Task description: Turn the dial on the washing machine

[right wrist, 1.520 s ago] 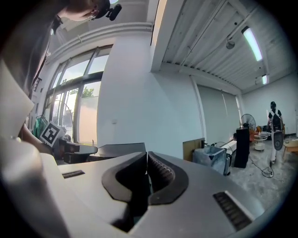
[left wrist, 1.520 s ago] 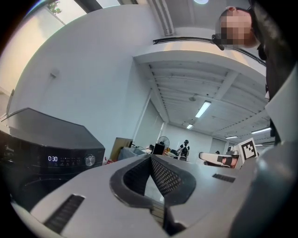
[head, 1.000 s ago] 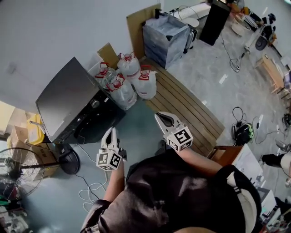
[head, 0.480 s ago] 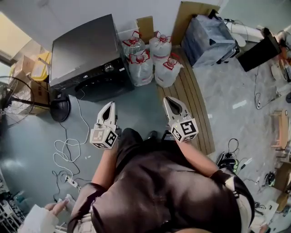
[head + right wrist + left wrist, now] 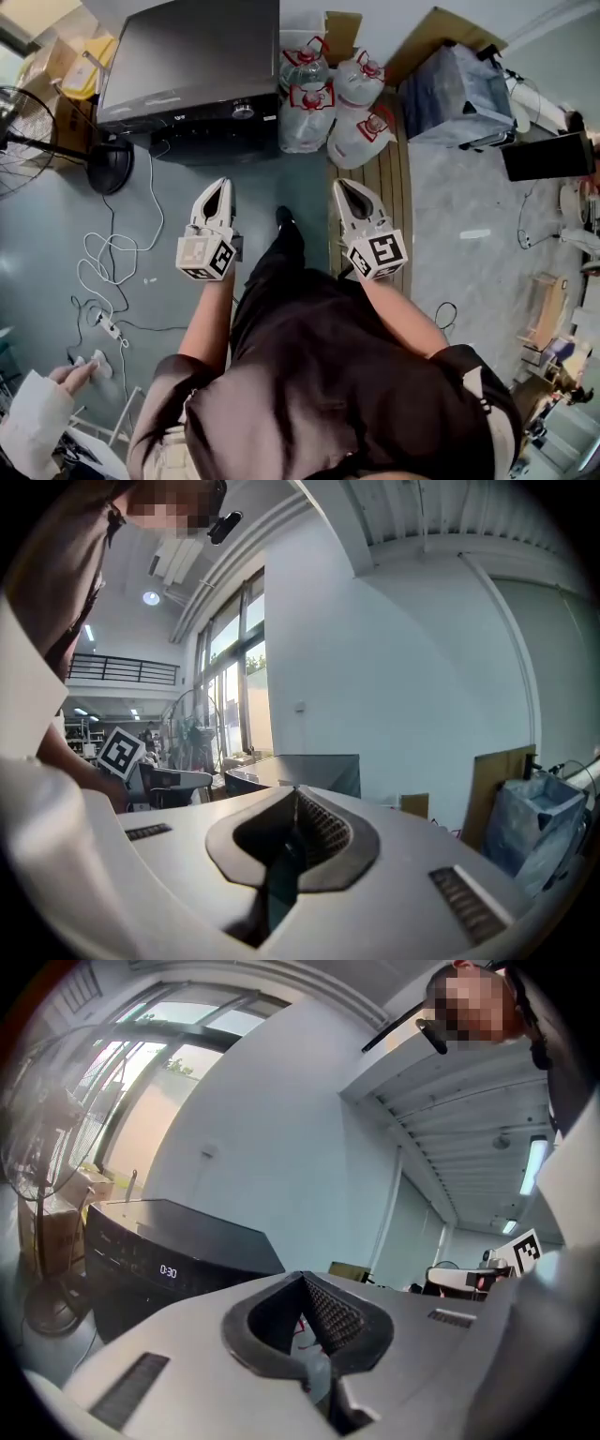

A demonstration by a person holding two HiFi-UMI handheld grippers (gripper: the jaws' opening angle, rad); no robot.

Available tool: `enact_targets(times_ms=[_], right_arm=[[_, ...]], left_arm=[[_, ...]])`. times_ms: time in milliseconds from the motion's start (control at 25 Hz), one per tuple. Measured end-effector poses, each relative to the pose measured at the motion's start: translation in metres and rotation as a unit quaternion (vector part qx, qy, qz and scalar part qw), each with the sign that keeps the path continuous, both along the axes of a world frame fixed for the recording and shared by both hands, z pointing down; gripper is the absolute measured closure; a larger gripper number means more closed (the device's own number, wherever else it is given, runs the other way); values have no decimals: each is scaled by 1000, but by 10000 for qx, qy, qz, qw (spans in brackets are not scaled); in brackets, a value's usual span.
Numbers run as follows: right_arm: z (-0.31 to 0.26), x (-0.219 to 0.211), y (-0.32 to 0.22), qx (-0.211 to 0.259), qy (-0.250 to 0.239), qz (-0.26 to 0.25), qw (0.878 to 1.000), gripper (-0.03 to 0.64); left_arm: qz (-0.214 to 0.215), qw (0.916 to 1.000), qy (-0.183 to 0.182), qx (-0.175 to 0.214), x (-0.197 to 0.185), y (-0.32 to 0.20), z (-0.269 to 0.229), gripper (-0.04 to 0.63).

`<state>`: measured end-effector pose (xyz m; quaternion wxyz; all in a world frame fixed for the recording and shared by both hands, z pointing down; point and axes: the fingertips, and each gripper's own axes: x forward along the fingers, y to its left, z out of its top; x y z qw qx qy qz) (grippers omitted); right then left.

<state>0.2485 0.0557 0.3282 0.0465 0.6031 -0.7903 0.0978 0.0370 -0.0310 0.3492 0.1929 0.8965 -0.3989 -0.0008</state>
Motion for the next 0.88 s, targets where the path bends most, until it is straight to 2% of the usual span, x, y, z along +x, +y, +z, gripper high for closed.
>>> enact_targets(times_ms=[200, 400, 880], right_arm=[[-1, 26, -42, -89, 321, -158, 9993, 592], [13, 42, -93, -304, 453, -360, 9979, 592], [41, 0, -192, -462, 527, -1401, 9876, 592]], left_arm=[[-207, 9998, 67, -2, 15, -48, 15, 581], [-303, 9993, -184, 127, 29, -96, 35, 580], [-622, 9972, -395, -99, 45, -146, 97, 578]])
